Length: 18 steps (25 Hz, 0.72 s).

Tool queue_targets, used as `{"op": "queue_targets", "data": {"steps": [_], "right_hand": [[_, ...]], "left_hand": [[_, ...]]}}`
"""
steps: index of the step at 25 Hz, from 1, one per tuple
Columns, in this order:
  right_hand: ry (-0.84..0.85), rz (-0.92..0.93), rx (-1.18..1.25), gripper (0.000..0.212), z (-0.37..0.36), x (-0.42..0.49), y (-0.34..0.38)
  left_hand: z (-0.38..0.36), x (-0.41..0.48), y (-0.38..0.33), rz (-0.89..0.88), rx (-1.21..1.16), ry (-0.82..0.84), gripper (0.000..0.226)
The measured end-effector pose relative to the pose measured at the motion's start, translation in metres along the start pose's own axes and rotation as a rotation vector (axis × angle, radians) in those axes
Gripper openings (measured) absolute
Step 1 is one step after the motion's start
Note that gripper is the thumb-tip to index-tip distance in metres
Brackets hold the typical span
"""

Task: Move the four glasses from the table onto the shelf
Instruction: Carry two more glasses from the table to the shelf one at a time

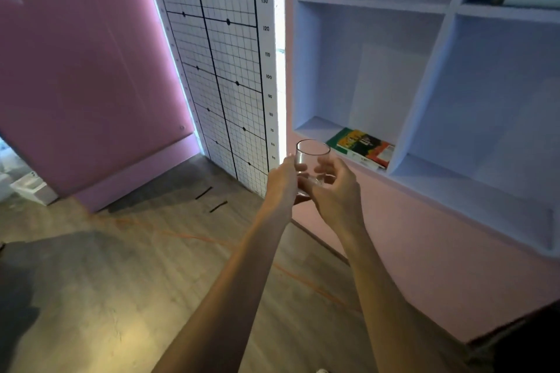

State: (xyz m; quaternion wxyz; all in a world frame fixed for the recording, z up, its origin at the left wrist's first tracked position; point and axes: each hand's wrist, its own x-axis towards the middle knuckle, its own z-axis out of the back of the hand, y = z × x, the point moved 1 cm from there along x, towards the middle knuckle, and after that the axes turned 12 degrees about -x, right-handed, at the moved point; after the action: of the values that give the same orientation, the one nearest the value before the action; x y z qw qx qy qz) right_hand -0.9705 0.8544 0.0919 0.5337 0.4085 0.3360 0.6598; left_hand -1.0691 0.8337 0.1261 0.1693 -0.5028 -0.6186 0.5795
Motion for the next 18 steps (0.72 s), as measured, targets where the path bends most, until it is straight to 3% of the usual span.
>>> {"op": "queue_targets", "data": {"steps": [11,18], "right_hand": [[-0.022,0.11,-0.028,0.062,-0.022,0.191,0.038],[-0.25,0.197,-0.098,0.058,-0.023,0.294,0.097]], "left_hand": [[-0.065,0.153,-0.101,-0.174,-0.043,0.024,0.04],[-0.104,0.236,-0.197,-0.206,-0.052,0.237,0.043]]}}
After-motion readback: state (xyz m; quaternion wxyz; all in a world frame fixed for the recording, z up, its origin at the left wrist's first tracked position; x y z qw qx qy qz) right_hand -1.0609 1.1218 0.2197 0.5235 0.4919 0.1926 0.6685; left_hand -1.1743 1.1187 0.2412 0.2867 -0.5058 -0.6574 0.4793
